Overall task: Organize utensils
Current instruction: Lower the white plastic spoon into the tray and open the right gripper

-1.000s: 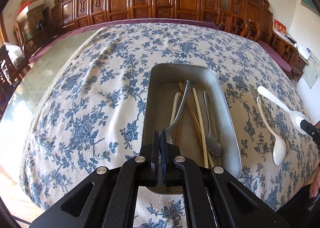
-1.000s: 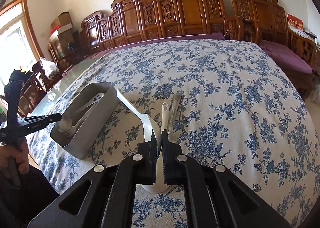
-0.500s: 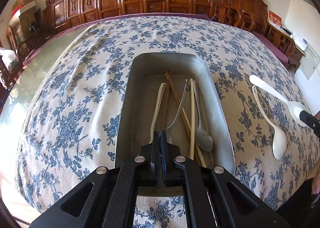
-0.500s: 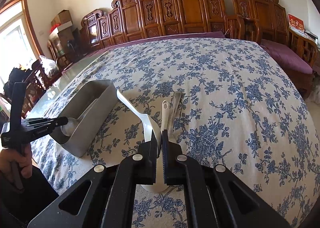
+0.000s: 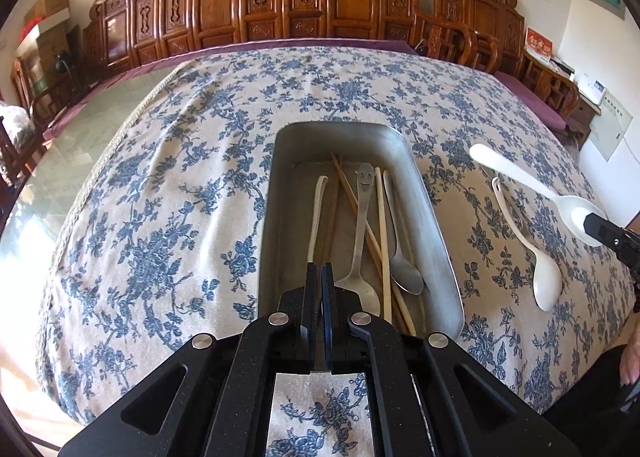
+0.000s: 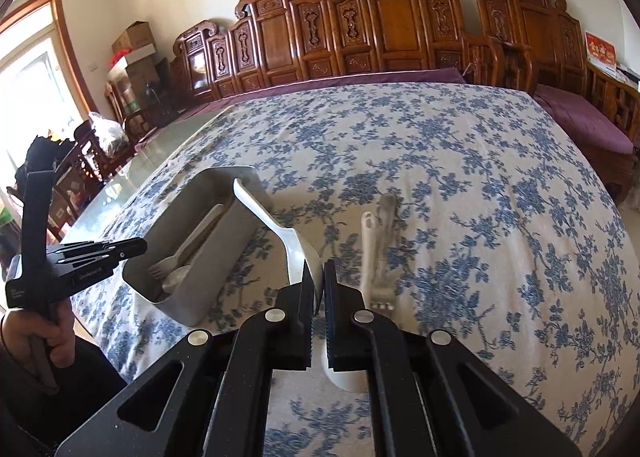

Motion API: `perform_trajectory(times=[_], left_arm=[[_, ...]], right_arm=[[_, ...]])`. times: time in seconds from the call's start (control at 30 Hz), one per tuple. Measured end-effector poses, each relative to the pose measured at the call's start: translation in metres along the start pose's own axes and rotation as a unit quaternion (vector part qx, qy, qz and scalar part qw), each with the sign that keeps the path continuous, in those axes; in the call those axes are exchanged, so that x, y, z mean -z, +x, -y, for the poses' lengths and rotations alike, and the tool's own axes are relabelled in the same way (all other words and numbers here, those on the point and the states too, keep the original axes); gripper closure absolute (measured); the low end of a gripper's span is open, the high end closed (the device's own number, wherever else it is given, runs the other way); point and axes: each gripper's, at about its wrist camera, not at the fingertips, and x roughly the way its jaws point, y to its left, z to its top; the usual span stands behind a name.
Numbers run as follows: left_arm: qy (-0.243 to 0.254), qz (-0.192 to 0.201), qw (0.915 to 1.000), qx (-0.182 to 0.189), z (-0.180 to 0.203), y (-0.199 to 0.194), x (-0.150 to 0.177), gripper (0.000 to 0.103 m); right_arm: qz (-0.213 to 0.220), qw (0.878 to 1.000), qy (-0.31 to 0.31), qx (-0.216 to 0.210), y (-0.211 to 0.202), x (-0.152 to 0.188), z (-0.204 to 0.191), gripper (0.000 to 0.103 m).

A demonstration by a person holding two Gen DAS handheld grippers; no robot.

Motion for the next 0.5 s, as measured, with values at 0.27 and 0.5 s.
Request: perform_trajectory(times=[0.27, 0.5], left_arm=[[0.006, 0.010, 0.9997, 0.020, -0.013, -0.011, 0.000, 0.102], [0.000, 0.014, 0.9993, 0.035, -0.027, -0.018, -0.002, 0.102]], right_arm=[[-0.009, 1.000, -0.008, -0.002, 0.018, -0.010, -0.036, 0.097], [-0.015, 0.999, -0.029, 0.007, 0.040, -0.024, -0.069, 0.097]])
